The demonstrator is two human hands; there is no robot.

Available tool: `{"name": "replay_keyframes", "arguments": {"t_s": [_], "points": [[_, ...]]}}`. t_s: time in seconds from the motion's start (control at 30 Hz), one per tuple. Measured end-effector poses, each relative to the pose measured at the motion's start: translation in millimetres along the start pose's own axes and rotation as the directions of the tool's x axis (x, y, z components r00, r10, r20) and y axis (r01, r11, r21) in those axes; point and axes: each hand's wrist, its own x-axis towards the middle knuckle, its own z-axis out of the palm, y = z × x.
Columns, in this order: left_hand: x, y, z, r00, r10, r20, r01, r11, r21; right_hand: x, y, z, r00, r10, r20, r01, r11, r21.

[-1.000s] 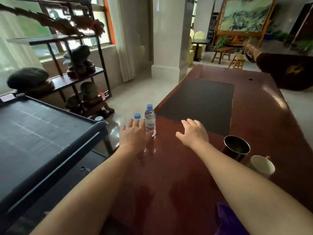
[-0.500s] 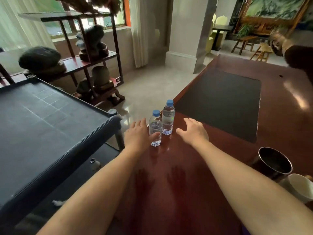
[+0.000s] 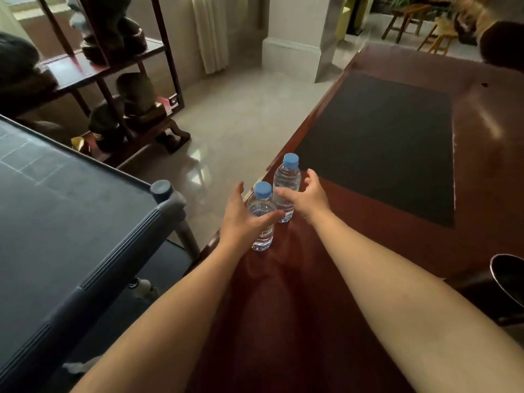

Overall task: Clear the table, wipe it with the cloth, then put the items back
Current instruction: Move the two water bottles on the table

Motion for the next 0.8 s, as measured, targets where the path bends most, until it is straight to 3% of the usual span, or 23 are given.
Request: {"name": "replay_keyframes", "arguments": {"t_s": [0.1,0.2,0.53,0.8], "points": [[7.4,-9.9,7.7,0.998,0.039,0.058,-0.028,0.984,-0.173,16.0,-0.3,13.4,1.0,-0.026,0.008,0.025,0.998,0.065],[9.7,-15.4,15.9,0.995,0.066,0.068,-0.049,0.974,-0.22,26.5,2.8,21.6,0.997,-0.069,-0.025,0.07,0.996,0.058],[15.3,-15.5,26.6,0.999,0.03,0.019,-0.027,0.988,-0.15,19.1,11.6,23.1,0.985,-0.119,-0.121,0.118,0.993,-0.019],[6.0,-4.6,34.6,0.999,0.043,0.009,-0.042,0.997,-0.068,-13.0,23.1,-22.5,0.964,-0.136,-0.228,0.125,0.99,-0.061]]}}
